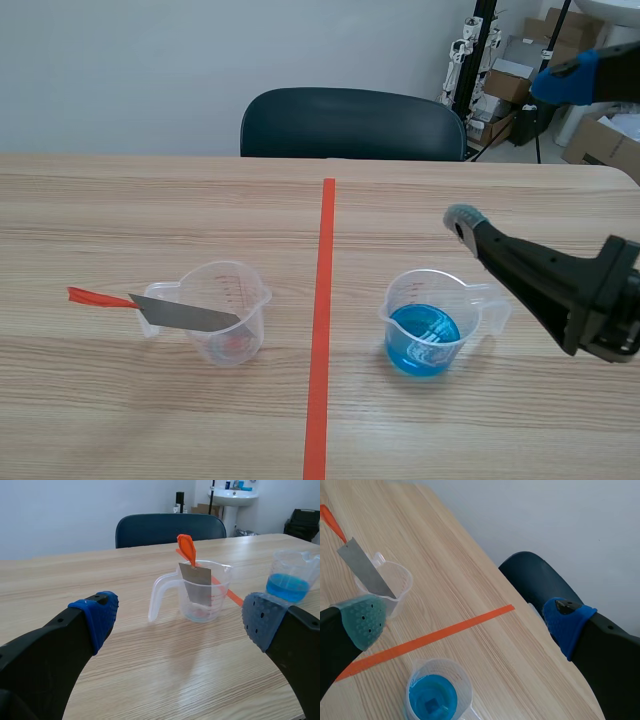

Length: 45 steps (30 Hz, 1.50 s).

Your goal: Do the redox reaction experiment. lift the metal plate out of the left beaker

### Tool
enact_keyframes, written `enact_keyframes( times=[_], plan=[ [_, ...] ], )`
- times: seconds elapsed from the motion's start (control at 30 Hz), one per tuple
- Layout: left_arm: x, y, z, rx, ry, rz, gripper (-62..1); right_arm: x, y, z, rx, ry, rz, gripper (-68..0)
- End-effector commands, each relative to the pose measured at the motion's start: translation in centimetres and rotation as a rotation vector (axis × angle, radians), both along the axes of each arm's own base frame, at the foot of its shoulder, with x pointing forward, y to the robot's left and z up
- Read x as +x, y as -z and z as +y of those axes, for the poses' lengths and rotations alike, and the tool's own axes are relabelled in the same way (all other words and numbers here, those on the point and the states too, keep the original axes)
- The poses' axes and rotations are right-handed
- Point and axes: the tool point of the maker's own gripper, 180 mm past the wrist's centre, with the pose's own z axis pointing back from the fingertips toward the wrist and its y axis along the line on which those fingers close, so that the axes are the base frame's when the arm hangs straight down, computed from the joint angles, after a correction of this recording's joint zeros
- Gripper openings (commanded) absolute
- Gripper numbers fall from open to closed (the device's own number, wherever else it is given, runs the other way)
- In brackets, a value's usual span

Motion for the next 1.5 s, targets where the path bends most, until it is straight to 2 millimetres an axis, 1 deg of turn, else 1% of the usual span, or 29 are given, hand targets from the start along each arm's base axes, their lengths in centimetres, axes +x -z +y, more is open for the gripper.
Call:
enact_keyframes(
  times=[0.0,0.1,0.17,0.3,0.43,0.5,0.63,0.8,0.93,1.07,1.2,1.47],
  plan=[
    [-0.1,-0.5,-0.7,-0.032,-0.003,-0.035,-8.6,0.1,-0.5,0.0,0.018,-0.021,-0.012,0.4],
    [-0.7,-0.2,-1.1,-0.040,-0.012,-0.053,-8.6,-0.5,-0.1,0.2,0.042,-0.058,0.020,0.4],
    [-0.8,0.3,-1.2,-0.039,-0.020,-0.066,-8.6,-0.5,0.1,0.2,0.049,-0.060,0.026,0.4],
    [-0.6,1.9,-0.8,-0.026,-0.057,-0.074,-8.6,0.1,0.7,0.2,0.050,-0.059,0.033,0.4],
    [-0.6,3.1,-1.1,-0.016,-0.053,-0.091,-8.6,0.7,1.6,0.4,0.042,-0.060,0.050,0.4],
    [-0.7,3.6,-1.3,-0.012,-0.040,-0.090,-8.6,0.9,2.1,0.7,0.036,-0.065,0.063,0.4],
    [-0.9,4.4,-1.0,-0.006,-0.037,-0.091,-8.6,1.1,2.8,1.5,0.027,-0.081,0.080,0.4],
    [-0.5,5.4,-0.6,0.015,-0.038,-0.070,-8.6,1.1,3.2,2.7,0.027,-0.104,0.096,0.4],
    [-0.1,5.6,-0.5,-0.020,-0.030,-0.056,-8.6,1.0,3.9,3.8,0.042,-0.120,0.120,0.4],
    [0.1,5.7,-1.3,-0.016,0.012,-0.055,-8.6,0.7,5.1,5.0,0.049,-0.132,0.155,0.4],
    [0.2,5.7,-1.4,-0.015,0.019,-0.059,-8.6,0.6,6.2,6.2,0.039,-0.125,0.142,0.4],
    [0.6,4.8,-2.5,-0.014,0.060,-0.098,-8.6,0.9,8.5,8.7,-0.003,-0.110,0.152,0.4]
  ],
)
